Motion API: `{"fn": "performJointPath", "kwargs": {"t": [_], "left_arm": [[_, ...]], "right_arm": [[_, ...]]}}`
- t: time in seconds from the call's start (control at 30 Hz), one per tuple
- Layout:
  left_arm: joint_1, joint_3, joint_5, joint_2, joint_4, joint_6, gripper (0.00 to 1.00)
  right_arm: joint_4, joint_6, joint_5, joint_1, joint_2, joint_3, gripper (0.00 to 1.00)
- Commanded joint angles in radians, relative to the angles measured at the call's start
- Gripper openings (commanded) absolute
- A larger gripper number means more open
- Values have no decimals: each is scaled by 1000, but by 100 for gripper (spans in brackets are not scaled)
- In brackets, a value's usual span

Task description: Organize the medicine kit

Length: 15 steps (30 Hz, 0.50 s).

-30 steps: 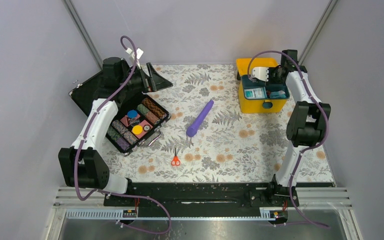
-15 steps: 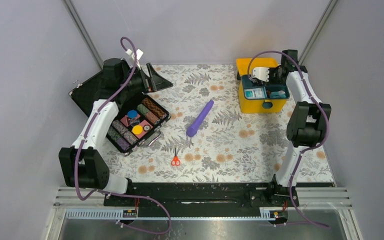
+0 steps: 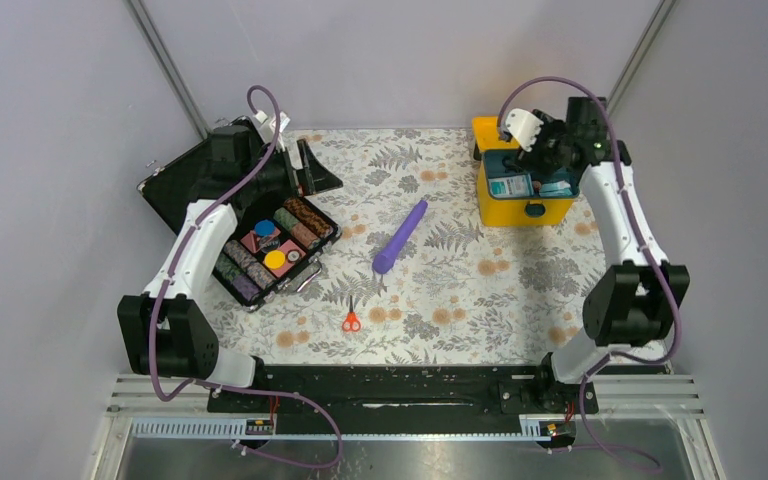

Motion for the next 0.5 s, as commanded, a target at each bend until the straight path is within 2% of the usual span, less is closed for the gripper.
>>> {"fn": "performJointPath", "kwargs": {"t": [0.0,0.17,0.3,0.47], "left_arm": [[2,-25,-59,-38,-65,50,99],[-15,-71,-144,-68,-125,100,92],[-38,-112,-203,-108,-165,139,89],[-49,-190,-263,-168,-172,111,87]], "right_arm": [[36,399,-105,133,-112,-89,71],[102,749,-143,265,-169,-175,73],[168,1037,-141,320,-157,-193,74],[171,1156,-122,413,-134,-207,75]]}}
